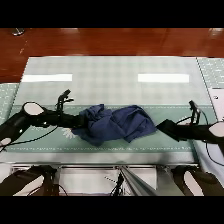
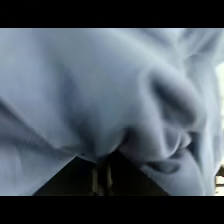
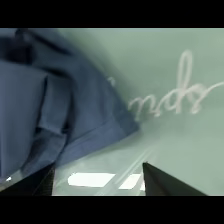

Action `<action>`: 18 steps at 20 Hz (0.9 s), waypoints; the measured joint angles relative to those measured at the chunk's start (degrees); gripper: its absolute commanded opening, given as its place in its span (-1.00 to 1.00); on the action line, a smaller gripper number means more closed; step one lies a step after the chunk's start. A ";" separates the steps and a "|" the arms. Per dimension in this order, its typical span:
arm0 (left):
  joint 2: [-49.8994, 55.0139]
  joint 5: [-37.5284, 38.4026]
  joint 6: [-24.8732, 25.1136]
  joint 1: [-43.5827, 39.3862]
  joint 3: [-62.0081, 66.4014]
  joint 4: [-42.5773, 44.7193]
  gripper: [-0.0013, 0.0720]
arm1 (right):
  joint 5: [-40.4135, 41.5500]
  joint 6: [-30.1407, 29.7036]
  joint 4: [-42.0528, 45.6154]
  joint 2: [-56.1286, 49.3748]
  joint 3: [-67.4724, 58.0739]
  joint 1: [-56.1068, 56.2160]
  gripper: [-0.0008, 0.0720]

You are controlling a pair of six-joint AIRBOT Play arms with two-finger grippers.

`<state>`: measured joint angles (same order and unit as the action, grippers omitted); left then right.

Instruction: Fold the shirts.

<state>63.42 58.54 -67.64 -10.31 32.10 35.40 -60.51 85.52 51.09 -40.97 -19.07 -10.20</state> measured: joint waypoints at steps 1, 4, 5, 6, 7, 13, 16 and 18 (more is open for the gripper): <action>1.05 0.00 2.08 0.00 0.00 -2.29 -0.89 | -0.11 -0.87 -1.81 0.42 1.57 -0.17 0.72; 2.82 0.15 6.56 0.00 0.00 -6.51 -0.89 | -0.94 -2.62 -5.18 0.33 3.93 -0.42 0.72; 3.13 0.17 7.50 0.00 -0.02 -7.26 -0.89 | -1.36 -3.10 -6.03 -0.26 4.31 -0.11 0.72; 3.30 0.20 8.11 0.00 -0.02 -7.91 -0.89 | -1.31 -3.72 -7.41 -1.11 4.57 0.85 0.72; 3.48 0.24 8.61 0.00 0.00 -8.35 -0.89 | -0.94 -4.68 -9.38 -2.43 4.79 2.62 0.72; 3.82 0.44 9.88 0.00 -0.02 -9.38 -0.89 | 9.31 -8.48 -17.57 -15.78 -1.38 15.17 0.72; 3.82 0.55 10.08 0.00 0.00 -9.57 -0.89 | 12.17 -9.05 -18.62 -23.65 -7.45 18.51 0.72; 3.82 0.50 10.16 0.00 -0.02 -9.66 -0.89 | 12.70 -9.22 -19.04 -28.41 -11.34 20.28 -0.12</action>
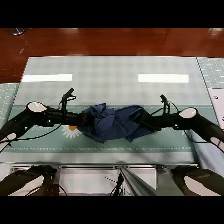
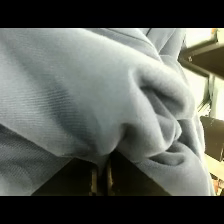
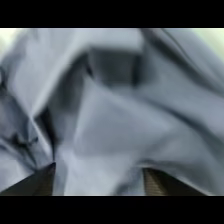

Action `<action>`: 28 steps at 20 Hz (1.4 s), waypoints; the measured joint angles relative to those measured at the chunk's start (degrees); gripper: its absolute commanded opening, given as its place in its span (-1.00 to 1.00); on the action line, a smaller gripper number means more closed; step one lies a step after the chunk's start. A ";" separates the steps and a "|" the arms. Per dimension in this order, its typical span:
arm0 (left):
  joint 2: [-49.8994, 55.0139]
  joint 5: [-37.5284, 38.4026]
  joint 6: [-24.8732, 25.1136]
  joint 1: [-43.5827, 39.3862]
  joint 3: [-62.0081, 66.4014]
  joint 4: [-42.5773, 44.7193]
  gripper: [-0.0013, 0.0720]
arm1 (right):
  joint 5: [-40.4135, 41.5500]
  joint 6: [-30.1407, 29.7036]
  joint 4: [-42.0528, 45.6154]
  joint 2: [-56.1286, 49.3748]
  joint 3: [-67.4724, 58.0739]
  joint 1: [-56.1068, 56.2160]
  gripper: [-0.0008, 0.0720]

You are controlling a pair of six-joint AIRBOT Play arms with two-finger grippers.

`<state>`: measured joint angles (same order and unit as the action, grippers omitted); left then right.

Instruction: Fold the shirts.

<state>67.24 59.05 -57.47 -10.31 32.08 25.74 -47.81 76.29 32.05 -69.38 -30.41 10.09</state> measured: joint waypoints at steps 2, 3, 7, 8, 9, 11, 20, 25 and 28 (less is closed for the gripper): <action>0.00 -0.13 0.07 0.11 0.22 0.02 -0.89 | -0.22 -0.94 -0.31 -3.69 -4.00 1.53 -0.91; 0.00 -0.02 0.07 0.42 0.87 0.02 -0.89 | -1.05 -1.92 -0.24 -4.85 -6.14 1.95 -0.91; -2.23 3.89 -0.09 5.57 11.65 -0.20 -0.90 | -8.04 -2.49 5.75 -5.03 -22.56 -0.17 -0.91; -3.23 4.50 -0.90 7.19 16.59 -0.50 -0.90 | -9.16 -1.09 8.33 -4.13 -28.72 -1.05 -0.91; -4.28 4.92 -1.75 8.79 22.84 -1.01 -0.90 | -10.25 0.50 11.63 -3.13 -36.20 -1.86 -0.91; -5.73 5.57 -4.04 11.17 36.87 -0.87 -0.90 | -12.37 3.45 18.01 -1.38 -52.78 -2.82 -0.91; -13.60 18.49 -21.66 13.60 83.67 26.16 -0.90 | -26.99 5.81 34.51 16.92 -88.39 -0.87 -0.91; -23.04 28.11 -27.58 13.68 75.43 33.38 -0.90 | -34.45 6.97 38.14 26.88 -81.48 -0.63 -0.91; -28.41 31.04 -29.53 13.70 62.55 34.05 -0.90 | -38.05 8.24 37.07 30.53 -71.67 -0.63 -0.91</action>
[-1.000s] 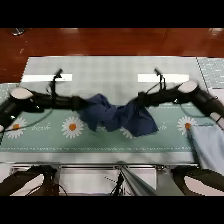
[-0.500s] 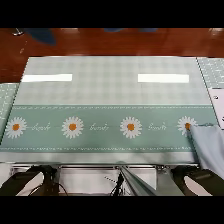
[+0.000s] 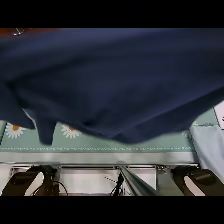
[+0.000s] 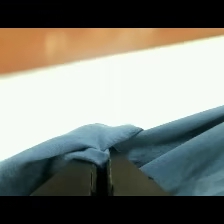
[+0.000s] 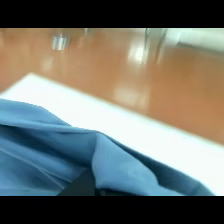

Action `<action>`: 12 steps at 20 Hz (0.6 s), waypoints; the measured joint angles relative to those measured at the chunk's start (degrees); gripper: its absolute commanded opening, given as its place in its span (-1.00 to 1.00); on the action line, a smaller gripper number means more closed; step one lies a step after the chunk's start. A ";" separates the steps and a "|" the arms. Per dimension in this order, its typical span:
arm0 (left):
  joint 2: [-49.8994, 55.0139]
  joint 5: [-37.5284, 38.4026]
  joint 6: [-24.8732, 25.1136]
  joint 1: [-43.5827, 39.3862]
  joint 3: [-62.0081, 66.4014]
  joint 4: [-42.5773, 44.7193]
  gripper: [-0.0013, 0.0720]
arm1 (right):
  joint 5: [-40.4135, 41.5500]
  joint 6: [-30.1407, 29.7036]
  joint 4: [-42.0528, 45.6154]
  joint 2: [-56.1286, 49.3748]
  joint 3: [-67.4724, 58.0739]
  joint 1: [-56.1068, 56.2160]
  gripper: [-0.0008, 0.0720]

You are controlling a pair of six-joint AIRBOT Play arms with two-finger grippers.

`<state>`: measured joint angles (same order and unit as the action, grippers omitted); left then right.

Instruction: Fold the shirts.

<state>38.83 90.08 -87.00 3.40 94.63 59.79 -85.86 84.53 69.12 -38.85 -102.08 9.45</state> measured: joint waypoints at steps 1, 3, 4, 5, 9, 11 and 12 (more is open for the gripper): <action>-1.60 0.52 -0.26 0.00 -5.20 -0.44 -0.89 | -0.74 0.42 -0.46 0.92 4.17 0.00 -0.91; -4.22 1.25 -0.70 0.00 -17.11 -2.14 -0.89 | -0.98 0.83 -1.70 2.27 14.05 0.00 -0.91; -5.09 1.16 -0.90 0.00 -23.78 -3.13 -0.89 | -0.13 1.07 -2.10 2.60 19.47 0.00 -0.91; -5.49 -0.11 -0.85 0.00 -29.88 -4.13 -0.90 | 1.62 1.29 -2.12 2.64 24.35 0.00 -0.91; -2.60 -13.20 1.51 -0.35 -49.35 -7.32 -0.89 | 12.52 3.58 0.52 -2.29 38.82 -0.07 -0.91; 2.56 -21.40 3.74 -1.27 -52.43 -9.46 -0.89 | 18.53 4.44 1.31 -7.93 41.18 -0.96 -0.91; 5.92 -25.05 4.76 -1.77 -52.37 -10.73 -0.89 | 21.77 4.76 1.29 -11.39 41.31 -1.86 -0.91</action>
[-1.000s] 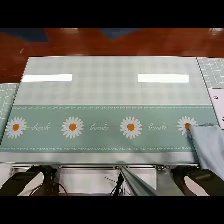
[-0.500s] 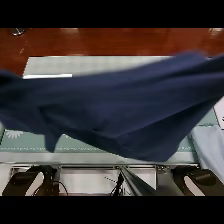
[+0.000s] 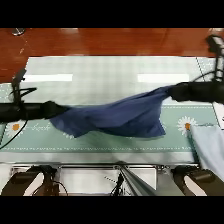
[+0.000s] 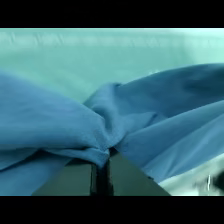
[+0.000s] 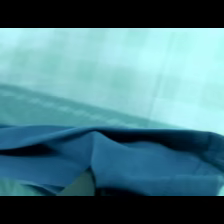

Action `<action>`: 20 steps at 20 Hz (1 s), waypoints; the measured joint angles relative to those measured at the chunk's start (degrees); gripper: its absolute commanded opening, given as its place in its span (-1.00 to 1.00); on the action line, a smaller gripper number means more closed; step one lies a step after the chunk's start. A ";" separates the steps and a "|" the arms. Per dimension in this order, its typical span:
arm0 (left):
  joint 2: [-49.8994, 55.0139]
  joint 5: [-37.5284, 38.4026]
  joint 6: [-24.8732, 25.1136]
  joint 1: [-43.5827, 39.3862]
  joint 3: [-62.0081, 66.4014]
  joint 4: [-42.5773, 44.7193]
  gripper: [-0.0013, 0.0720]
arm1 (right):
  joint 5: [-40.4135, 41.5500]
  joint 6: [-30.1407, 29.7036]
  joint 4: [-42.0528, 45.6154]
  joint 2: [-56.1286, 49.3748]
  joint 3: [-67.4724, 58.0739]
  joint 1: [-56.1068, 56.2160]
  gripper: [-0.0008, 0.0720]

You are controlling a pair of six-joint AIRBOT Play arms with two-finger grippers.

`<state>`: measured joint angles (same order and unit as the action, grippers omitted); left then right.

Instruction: Fold the shirts.

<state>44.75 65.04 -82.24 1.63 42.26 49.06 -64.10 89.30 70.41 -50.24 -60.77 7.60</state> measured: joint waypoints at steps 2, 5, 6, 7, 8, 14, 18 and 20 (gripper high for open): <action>8.31 -5.75 1.62 -0.94 3.13 -1.84 -0.89 | 4.48 0.31 -1.57 -6.91 -1.46 -2.34 -0.91; 22.67 -9.16 2.84 -1.97 12.48 -3.26 -0.89 | 8.46 -0.33 -6.21 -18.05 -6.03 -6.08 -0.91; 27.12 -9.18 3.10 -2.23 15.76 -3.52 -0.78 | 9.46 -0.92 -8.37 -21.59 -7.61 -7.10 -0.89; 31.65 -8.46 3.30 -2.51 19.23 -3.85 -0.11 | 9.79 -1.46 -10.40 -24.70 -8.92 -7.89 -0.53; 35.52 -7.54 3.39 -2.82 22.32 -4.17 0.93 | 10.60 -2.03 -12.90 -27.76 -10.19 -8.55 0.49; 48.61 7.17 3.58 0.15 36.83 0.81 0.97 | 5.05 -5.73 -20.81 -37.38 -15.72 -15.08 0.75; 44.94 15.08 2.58 10.43 34.93 10.69 0.96 | -7.43 -8.04 -12.96 -33.81 -16.11 -26.29 0.75; 41.16 14.73 2.21 15.54 28.24 11.93 0.96 | -8.87 -8.52 -9.03 -29.40 -10.99 -32.00 0.75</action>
<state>85.91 79.77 -80.03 17.17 70.50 60.99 -72.97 80.77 61.39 -79.64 -71.77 -24.40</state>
